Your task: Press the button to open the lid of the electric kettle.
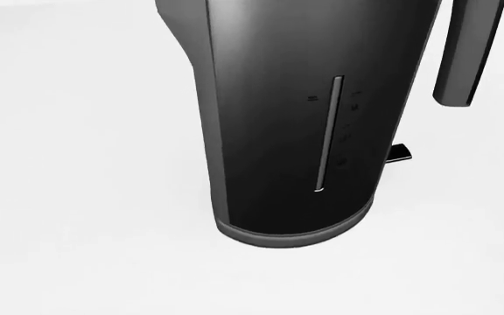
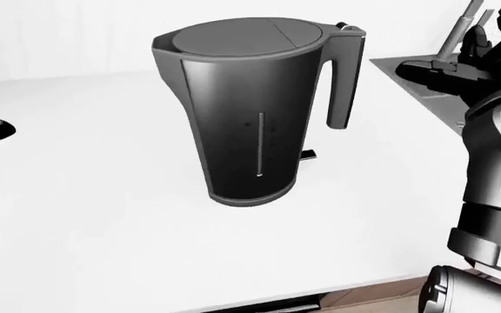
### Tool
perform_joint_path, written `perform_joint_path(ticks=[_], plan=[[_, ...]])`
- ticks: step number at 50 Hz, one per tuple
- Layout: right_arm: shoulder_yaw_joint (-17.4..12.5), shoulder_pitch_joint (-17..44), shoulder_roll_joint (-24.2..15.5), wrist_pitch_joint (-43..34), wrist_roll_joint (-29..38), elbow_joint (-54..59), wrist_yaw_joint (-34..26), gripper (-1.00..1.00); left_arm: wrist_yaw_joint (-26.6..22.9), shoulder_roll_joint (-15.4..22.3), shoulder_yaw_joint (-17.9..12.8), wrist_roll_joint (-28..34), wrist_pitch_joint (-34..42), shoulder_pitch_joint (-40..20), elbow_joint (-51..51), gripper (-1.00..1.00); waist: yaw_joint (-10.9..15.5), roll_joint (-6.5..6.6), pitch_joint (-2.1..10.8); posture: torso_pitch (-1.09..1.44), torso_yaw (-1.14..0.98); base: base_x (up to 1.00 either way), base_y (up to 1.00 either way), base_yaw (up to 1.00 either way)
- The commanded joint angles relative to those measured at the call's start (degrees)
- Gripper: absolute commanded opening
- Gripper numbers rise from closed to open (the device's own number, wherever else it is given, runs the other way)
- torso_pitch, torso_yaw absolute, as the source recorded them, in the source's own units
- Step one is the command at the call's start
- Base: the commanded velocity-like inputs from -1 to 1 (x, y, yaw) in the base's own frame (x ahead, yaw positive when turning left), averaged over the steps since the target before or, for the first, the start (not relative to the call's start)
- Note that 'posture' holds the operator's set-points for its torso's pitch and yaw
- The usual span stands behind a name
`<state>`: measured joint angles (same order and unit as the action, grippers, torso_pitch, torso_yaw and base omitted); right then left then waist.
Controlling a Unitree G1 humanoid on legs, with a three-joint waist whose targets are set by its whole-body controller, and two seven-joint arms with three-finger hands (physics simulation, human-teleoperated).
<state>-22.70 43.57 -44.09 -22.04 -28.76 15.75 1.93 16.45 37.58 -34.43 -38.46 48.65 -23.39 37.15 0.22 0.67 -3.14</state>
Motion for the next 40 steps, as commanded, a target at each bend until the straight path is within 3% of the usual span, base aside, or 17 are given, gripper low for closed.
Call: perform_joint_path(ticks=[1,5,7,8,9,11,13,15,20,23,24,32,33,36,38,40], plan=[[-0.83,1.74,-1.30,1.73,0.22,-1.87,-0.29,1.00,-0.12,1.15,-1.21,0.30,-1.42,-1.42,1.21,1.00,-0.21,0.35,2.02,0.00,0.00,0.00,-0.14,0.00],[-0.95,1.81,-1.30,1.65,0.17,-1.93,-0.49,1.00,-0.22,1.02,-1.29,0.26,-1.34,-1.44,1.17,1.00,-0.52,-0.19,2.44,0.00,0.00,0.00,-0.14,0.00],[-0.93,1.77,-1.26,1.71,0.19,-1.95,-0.59,1.00,-0.21,1.09,-1.38,0.20,-1.27,-1.48,1.16,1.00,-0.20,-2.62,2.80,0.00,0.00,0.00,-0.15,0.00],[-0.95,1.78,-1.26,1.71,0.20,-1.94,-0.60,1.00,-0.14,1.15,-1.42,0.15,-1.20,-1.58,1.15,1.00,-0.06,-3.36,2.24,0.00,0.00,0.00,-0.17,0.00],[-0.98,1.80,-1.31,1.66,0.18,-1.98,-0.65,1.00,-0.17,1.16,-1.43,0.16,-1.28,-1.57,1.09,1.00,-0.11,-1.75,2.15,0.00,0.00,0.00,-0.16,0.00],[-1.04,1.86,-1.38,1.59,0.12,-2.08,-0.66,1.00,-0.01,1.22,-1.43,0.00,-1.11,-1.68,1.18,1.00,-0.18,-2.69,1.80,0.00,0.00,0.00,-0.16,0.00],[-1.05,1.81,-1.34,1.59,0.05,-2.20,-0.70,1.00,0.05,1.29,-1.40,-0.09,-1.09,-1.77,1.16,1.00,-0.56,-2.60,3.13,0.00,0.00,0.00,-0.15,0.00],[-1.05,1.75,-1.34,1.52,-0.01,-2.38,-0.73,1.00,0.15,1.39,-1.38,-0.18,-1.06,-1.90,1.07,1.00,-0.47,-2.02,3.07,0.00,0.00,0.00,-0.15,0.00],[-1.01,1.42,-1.21,1.56,-0.04,-3.43,-0.95,1.00,0.29,1.71,-1.48,-0.36,-1.12,-1.98,0.98,1.00,-1.13,-0.16,0.21,0.00,0.00,0.00,-0.04,0.00],[-1.10,1.34,-1.21,1.52,-0.04,-3.41,-1.13,1.00,0.32,1.68,-1.37,-0.35,-1.22,-1.89,1.01,1.00,-1.73,2.35,0.13,0.00,0.00,0.00,0.00,0.00],[-1.11,1.34,-1.20,1.48,-0.06,-3.46,-1.16,1.00,0.25,1.65,-1.36,-0.26,-1.34,-1.77,0.98,1.00,-1.52,1.48,-0.24,0.00,0.00,0.00,0.00,0.00],[-1.06,0.93,-0.89,1.53,0.16,-3.80,-1.38,1.00,0.07,1.43,-1.34,-0.01,-1.42,-1.52,1.10,1.00,-0.40,-0.35,0.26,0.00,0.00,0.00,0.00,0.00],[-1.05,0.86,-0.86,1.54,0.23,-3.85,-1.42,1.00,0.04,1.38,-1.34,0.01,-1.42,-1.48,1.12,1.00,-0.29,-0.20,1.46,0.00,0.00,0.00,-0.19,0.00],[-1.08,0.86,-0.83,1.61,0.36,-3.85,-1.51,1.00,-0.05,1.35,-1.38,0.08,-1.45,-1.47,1.09,1.00,-0.71,1.82,2.28,0.00,0.00,0.00,-0.19,0.00],[-1.10,0.80,-0.78,1.60,0.41,-3.95,-1.51,1.00,-0.02,1.30,-1.32,0.15,-1.46,-1.46,1.15,1.00,-0.66,2.11,3.02,0.00,0.00,0.00,-0.19,0.00],[-1.13,0.76,-0.77,1.61,0.44,-3.96,-1.55,1.00,-0.09,1.30,-1.45,0.12,-1.42,-1.39,1.21,1.00,-0.48,1.50,2.80,0.00,0.00,0.00,-0.19,0.00]])
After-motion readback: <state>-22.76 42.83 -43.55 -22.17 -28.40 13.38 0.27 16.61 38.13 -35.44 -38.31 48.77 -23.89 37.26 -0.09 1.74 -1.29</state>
